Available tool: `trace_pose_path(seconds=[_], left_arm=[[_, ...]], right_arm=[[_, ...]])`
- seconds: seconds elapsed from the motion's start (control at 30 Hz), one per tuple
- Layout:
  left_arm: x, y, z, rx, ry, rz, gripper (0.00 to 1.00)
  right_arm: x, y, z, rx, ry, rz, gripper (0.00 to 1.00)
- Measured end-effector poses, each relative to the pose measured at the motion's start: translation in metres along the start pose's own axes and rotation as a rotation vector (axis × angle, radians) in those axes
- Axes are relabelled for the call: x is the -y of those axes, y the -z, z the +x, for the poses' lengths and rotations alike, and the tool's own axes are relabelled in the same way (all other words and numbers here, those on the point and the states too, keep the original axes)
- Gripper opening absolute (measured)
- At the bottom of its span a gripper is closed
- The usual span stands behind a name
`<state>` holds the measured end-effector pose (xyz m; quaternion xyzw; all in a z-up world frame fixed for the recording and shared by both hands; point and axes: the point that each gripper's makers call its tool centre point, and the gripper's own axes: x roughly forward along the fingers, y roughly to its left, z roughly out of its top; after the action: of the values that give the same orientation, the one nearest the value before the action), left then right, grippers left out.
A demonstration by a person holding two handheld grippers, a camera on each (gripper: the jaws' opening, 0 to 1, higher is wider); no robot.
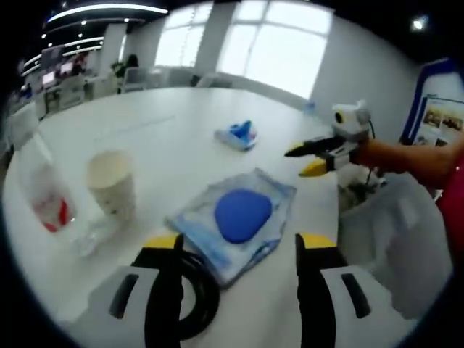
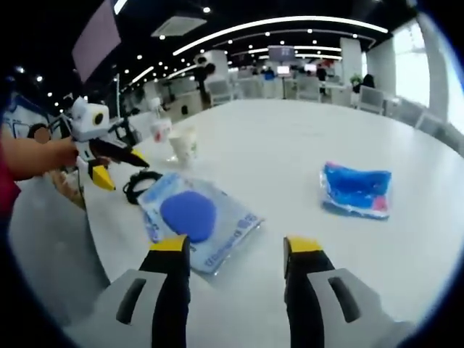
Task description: Arrange the tabletop items into an orderly group along one side of the table until the central work area is clear of visible clutter.
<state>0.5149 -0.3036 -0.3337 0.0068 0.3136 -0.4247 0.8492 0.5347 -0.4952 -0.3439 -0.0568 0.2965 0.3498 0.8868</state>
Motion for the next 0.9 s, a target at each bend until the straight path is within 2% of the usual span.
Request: trace_pose_path(seconds=[0.1, 0.3, 0.43, 0.63, 0.77, 0.9], left_arm=[[0.0, 0.004, 0.004, -0.023, -0.008, 0.014, 0.55], [-0.006, 0.008, 0.009, -0.052, -0.044, 0.017, 0.49], [-0.011, 0.01, 0.012, -0.06, -0.071, 0.008, 0.44], [-0.021, 0.016, 0.016, -0.094, -0.125, 0.004, 0.38], [-0.024, 0.016, 0.019, -0.101, -0.139, -0.002, 0.33], [-0.027, 0.022, 0.024, -0.143, -0.157, 0.014, 0.32]], right_arm=[[-0.003, 0.002, 0.005, -0.027, 0.006, -0.016, 0.44], [0.0, 0.011, 0.014, -0.09, 0.039, 0.009, 0.31], [-0.001, 0.014, 0.017, -0.101, 0.041, 0.027, 0.28], [-0.006, 0.015, 0.022, -0.128, 0.044, -0.009, 0.27], [-0.007, 0.016, 0.024, -0.138, 0.042, -0.02, 0.26], [-0.006, 0.017, 0.025, -0.146, 0.044, -0.029, 0.24]])
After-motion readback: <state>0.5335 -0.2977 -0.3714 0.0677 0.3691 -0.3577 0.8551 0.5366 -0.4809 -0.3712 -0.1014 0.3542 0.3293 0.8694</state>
